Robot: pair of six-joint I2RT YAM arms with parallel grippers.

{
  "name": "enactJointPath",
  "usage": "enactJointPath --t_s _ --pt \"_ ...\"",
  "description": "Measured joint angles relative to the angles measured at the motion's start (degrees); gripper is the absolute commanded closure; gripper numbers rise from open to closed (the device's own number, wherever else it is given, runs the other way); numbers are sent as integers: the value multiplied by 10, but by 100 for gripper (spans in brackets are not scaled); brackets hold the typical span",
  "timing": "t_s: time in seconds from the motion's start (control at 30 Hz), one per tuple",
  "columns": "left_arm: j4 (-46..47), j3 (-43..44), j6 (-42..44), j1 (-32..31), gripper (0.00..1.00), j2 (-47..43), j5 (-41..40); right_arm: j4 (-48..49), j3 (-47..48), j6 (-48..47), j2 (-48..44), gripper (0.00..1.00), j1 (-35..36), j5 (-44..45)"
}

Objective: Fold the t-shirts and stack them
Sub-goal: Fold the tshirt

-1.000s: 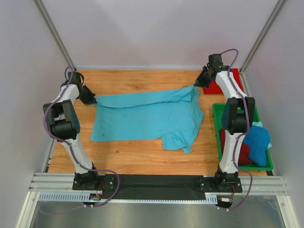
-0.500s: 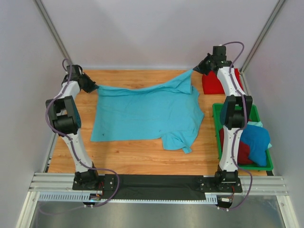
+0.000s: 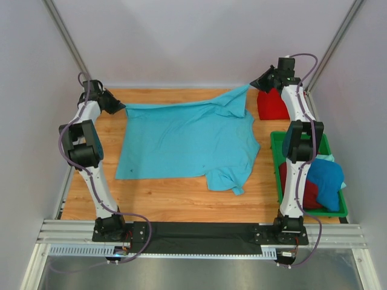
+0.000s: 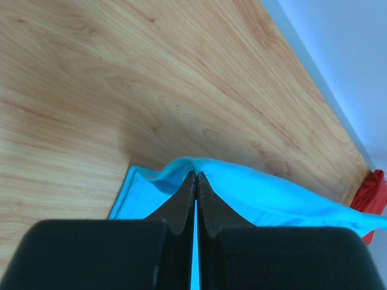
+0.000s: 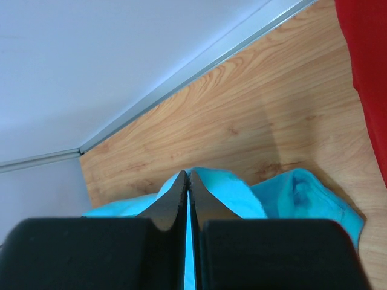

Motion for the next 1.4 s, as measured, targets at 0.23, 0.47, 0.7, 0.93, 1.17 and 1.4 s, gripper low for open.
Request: enactJointPath --t_s 0.23,0.47,0.7,0.93,1.17,1.4 --pt "-17 2 5 3 100 0 1 -16 -5 0 -3 100 1 -13" --pt "-99 3 37 3 100 0 0 -87 -63 -16 -53 100 1 -16" --pt "-173 -9 74 3 100 -23 -14 -138 -127 -52 -120 100 1 -16" --pt "-212 -23 101 4 100 -39 -18 -167 -188 -82 -151 100 1 -9" --pt "-240 -51 114 5 100 -39 -32 -190 -217 -101 -153 100 1 5" --pt "-245 -66 117 5 100 -39 -41 -194 -224 -113 -154 100 1 14"
